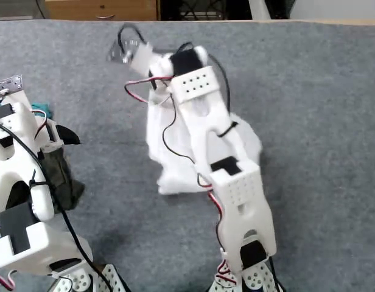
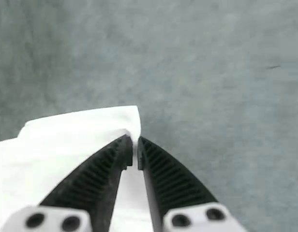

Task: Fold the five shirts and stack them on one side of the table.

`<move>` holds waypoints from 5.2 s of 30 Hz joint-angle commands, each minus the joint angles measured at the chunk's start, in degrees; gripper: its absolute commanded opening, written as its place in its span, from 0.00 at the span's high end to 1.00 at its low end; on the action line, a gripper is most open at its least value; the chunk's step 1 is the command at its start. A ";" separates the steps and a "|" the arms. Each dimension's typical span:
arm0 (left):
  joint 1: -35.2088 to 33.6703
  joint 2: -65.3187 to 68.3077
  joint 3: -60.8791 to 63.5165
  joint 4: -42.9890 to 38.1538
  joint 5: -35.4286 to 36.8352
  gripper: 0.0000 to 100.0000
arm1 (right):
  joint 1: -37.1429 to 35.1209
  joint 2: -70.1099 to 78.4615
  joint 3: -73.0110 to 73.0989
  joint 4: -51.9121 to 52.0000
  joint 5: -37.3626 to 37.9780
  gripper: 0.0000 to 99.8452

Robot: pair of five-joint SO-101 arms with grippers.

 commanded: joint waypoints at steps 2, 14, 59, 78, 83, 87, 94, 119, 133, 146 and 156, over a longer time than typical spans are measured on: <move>-0.22 -0.35 0.04 -0.26 -0.62 0.65 | 0.70 -11.03 -12.00 0.70 -2.90 0.99; 1.54 -0.44 -0.92 -0.79 -0.62 0.65 | 0.53 -30.64 -28.62 -7.12 -10.73 0.99; 37.85 27.08 -28.97 -1.93 -12.13 0.65 | 48.53 -34.42 96.48 -66.81 -14.33 0.99; 42.51 64.70 -83.74 29.71 -8.70 0.91 | 48.35 -32.75 96.13 -67.16 -14.24 0.99; 41.10 65.76 -86.11 29.89 -8.53 0.95 | 48.26 -32.66 96.13 -67.16 -14.24 0.99; 40.31 64.09 -86.02 30.07 -8.53 0.95 | 48.09 -32.48 96.13 -67.16 -12.13 0.99; 39.96 54.15 -76.44 30.07 -8.70 0.87 | 48.09 -32.48 96.13 -67.16 -11.96 0.99; 40.22 47.30 -64.57 21.98 -8.88 0.96 | 48.09 -32.48 96.13 -67.16 -11.87 0.99; 40.22 47.38 -64.48 25.23 -10.02 0.91 | 48.09 -32.48 96.13 -67.16 -11.87 0.99; 42.59 51.43 -64.57 24.44 -10.99 0.84 | 48.09 -32.48 96.13 -67.08 -11.87 0.99; 42.95 51.78 -64.57 25.76 -10.99 0.96 | 48.09 -32.48 96.22 -67.08 -11.87 0.99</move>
